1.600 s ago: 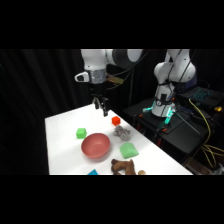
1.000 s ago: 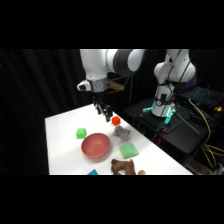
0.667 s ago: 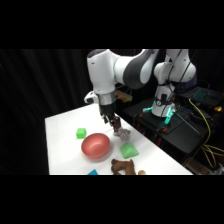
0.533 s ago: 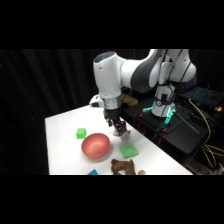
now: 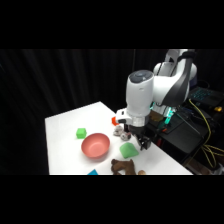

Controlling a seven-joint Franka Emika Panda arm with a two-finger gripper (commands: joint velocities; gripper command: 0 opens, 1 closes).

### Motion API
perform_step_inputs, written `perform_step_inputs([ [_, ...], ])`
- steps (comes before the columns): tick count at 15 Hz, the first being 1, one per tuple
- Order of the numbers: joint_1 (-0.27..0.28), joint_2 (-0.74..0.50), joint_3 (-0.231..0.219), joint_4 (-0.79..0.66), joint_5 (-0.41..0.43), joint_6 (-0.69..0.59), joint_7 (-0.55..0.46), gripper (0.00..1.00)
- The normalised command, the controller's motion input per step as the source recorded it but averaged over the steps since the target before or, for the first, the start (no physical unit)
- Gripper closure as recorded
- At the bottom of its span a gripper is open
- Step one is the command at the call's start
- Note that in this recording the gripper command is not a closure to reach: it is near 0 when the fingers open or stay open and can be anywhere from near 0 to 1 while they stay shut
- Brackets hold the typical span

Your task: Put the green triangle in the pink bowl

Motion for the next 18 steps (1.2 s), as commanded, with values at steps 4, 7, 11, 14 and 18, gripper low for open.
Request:
perform_step_inputs([
  [4, 0.021, 0.03, -0.076, -0.1, -0.131, 0.2, 0.04, 0.0],
  [7, -0.002, 0.08, -0.064, -0.03, -0.093, 0.2, -0.04, 0.0],
  [11, -0.045, 0.17, -0.038, 0.06, -0.018, 0.21, -0.17, 0.0],
  [14, -0.067, 0.14, -0.022, 0.09, 0.024, 0.14, -0.25, 0.0],
  [18, -0.059, 0.1, 0.007, 0.12, 0.046, 0.08, -0.26, 0.0],
])
